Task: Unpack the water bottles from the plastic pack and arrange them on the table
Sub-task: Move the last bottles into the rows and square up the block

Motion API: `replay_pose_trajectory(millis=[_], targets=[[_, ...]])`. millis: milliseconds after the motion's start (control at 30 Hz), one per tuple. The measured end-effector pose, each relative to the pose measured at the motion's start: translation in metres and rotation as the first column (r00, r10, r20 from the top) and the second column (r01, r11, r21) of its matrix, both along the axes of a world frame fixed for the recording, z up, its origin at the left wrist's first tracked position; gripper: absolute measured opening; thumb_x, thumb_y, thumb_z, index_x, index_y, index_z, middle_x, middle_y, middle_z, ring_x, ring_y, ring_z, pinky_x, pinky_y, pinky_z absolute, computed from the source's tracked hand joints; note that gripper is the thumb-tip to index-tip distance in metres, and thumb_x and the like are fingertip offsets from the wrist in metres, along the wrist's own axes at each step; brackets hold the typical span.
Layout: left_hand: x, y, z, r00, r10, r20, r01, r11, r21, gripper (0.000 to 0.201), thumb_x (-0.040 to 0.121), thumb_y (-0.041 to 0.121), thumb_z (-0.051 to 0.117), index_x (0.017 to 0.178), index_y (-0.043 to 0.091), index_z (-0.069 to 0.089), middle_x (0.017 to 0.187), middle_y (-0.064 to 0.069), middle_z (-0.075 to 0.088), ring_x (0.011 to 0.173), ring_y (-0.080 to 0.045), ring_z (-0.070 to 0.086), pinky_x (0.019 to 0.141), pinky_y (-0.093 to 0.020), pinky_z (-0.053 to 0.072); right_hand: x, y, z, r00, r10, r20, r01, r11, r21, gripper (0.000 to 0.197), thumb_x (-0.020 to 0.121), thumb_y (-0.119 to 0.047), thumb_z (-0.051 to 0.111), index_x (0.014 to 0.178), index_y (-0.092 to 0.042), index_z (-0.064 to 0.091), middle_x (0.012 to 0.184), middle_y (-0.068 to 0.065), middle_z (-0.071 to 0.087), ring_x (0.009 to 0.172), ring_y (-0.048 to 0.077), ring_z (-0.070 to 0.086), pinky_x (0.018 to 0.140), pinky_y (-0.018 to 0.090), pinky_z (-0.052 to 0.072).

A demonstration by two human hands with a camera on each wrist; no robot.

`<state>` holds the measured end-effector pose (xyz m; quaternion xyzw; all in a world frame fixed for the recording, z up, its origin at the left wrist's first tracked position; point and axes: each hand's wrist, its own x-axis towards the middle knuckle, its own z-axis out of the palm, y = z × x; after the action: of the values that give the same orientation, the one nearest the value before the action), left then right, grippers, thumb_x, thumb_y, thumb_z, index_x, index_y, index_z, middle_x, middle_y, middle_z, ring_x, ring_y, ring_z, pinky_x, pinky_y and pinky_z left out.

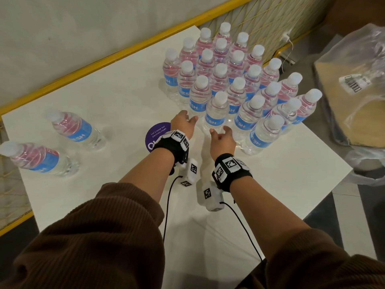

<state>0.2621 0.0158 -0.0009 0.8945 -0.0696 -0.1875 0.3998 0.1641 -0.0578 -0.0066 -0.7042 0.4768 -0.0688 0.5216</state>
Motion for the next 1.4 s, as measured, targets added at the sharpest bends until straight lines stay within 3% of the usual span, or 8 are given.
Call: replay_pose_trajectory(millis=[333, 467, 567, 767, 933, 1067, 1167, 1400], targets=[[-0.001, 0.013, 0.004, 0.990, -0.118, -0.076, 0.118, 0.993, 0.000, 0.056, 0.092, 0.022, 0.058, 0.140, 0.003, 0.036, 0.141, -0.013, 0.047, 0.122, -0.028, 0.053, 0.102, -0.033, 0.041, -0.007, -0.002, 0.008, 0.990, 0.126, -0.067, -0.127, 0.992, -0.013, 0.058, 0.095, -0.032, 0.049, 0.144, -0.007, 0.030, 0.141, 0.016, 0.041, 0.126, 0.029, 0.046, 0.104, 0.035, 0.036], [-0.010, 0.051, 0.017, 1.000, -0.005, -0.028, 0.002, 0.995, -0.099, 0.049, 0.090, 0.016, 0.059, 0.136, 0.006, 0.044, 0.137, -0.010, 0.049, 0.118, -0.027, 0.055, 0.100, -0.030, 0.040, -0.022, 0.007, 0.007, 0.939, 0.313, -0.142, -0.316, 0.949, 0.002, 0.029, 0.089, -0.023, 0.055, 0.113, -0.009, 0.062, 0.107, 0.012, 0.065, 0.106, 0.031, 0.060, 0.093, 0.035, 0.047], [-0.019, 0.097, 0.033, 0.985, 0.142, 0.101, -0.120, 0.973, -0.197, 0.037, 0.090, 0.010, 0.058, 0.126, 0.009, 0.053, 0.128, -0.008, 0.055, 0.114, -0.022, 0.056, 0.095, -0.025, 0.043, -0.015, 0.049, 0.022, 0.872, 0.484, -0.074, -0.485, 0.874, 0.012, 0.015, 0.087, -0.014, 0.054, 0.096, -0.015, 0.066, 0.086, 0.007, 0.063, 0.085, 0.024, 0.060, 0.078, 0.029, 0.047], [-0.028, 0.200, 0.075, 0.751, 0.439, 0.493, -0.323, 0.896, -0.305, 0.029, 0.080, 0.002, 0.057, 0.108, 0.005, 0.063, 0.112, -0.014, 0.057, 0.102, -0.028, 0.055, 0.084, -0.017, 0.039, 0.033, 0.155, 0.070, 0.698, 0.712, 0.072, -0.709, 0.702, -0.067, 0.017, 0.085, -0.017, 0.063, 0.101, -0.012, 0.065, 0.094, 0.008, 0.066, 0.093, 0.026, 0.063, 0.086, 0.036, 0.050], [-0.024, 0.272, 0.092, 0.508, 0.606, 0.613, -0.540, 0.778, -0.322, 0.040, 0.071, 0.009, 0.064, 0.111, 0.010, 0.062, 0.116, -0.016, 0.052, 0.109, -0.031, 0.048, 0.086, -0.012, 0.023, 0.077, 0.209, 0.099, 0.666, 0.741, 0.084, -0.714, 0.666, -0.215, 0.037, 0.085, -0.016, 0.063, 0.121, -0.012, 0.056, 0.118, 0.010, 0.057, 0.108, 0.022, 0.056, 0.079, 0.018, 0.036], [-0.014, 0.311, 0.081, 0.685, 0.621, 0.381, -0.623, 0.770, -0.135, 0.066, 0.075, 0.029, 0.070, 0.135, 0.024, 0.044, 0.143, -0.010, 0.030, 0.132, -0.032, 0.029, 0.103, -0.036, 0.036, 0.109, 0.241, 0.111, 0.633, 0.769, 0.083, -0.730, 0.630, -0.266, 0.067, 0.084, -0.019, 0.066, 0.142, -0.016, 0.033, 0.144, 0.012, 0.035, 0.128, 0.025, 0.044, 0.101, 0.025, 0.035], [-0.004, 0.336, 0.070, 0.832, 0.491, 0.257, -0.475, 0.871, -0.127, 0.067, 0.077, 0.032, 0.069, 0.137, 0.025, 0.039, 0.140, -0.011, 0.037, 0.125, -0.031, 0.044, 0.104, -0.035, 0.039, 0.128, 0.259, 0.111, 0.547, 0.837, -0.006, -0.805, 0.524, -0.278, 0.076, 0.085, -0.024, 0.065, 0.148, -0.017, 0.022, 0.152, 0.010, 0.026, 0.136, 0.031, 0.033, 0.113, 0.039, 0.028], [0.003, 0.349, 0.065, 0.924, 0.351, 0.153, -0.324, 0.929, -0.177, 0.048, 0.091, 0.031, 0.058, 0.133, 0.018, 0.039, 0.125, -0.009, 0.056, 0.114, -0.029, 0.055, 0.097, -0.039, 0.045, 0.113, 0.265, 0.103, 0.538, 0.843, -0.007, -0.796, 0.505, -0.332, 0.047, 0.091, -0.030, 0.057, 0.134, -0.017, 0.042, 0.129, 0.011, 0.055, 0.116, 0.029, 0.052, 0.089, 0.025, 0.038]])
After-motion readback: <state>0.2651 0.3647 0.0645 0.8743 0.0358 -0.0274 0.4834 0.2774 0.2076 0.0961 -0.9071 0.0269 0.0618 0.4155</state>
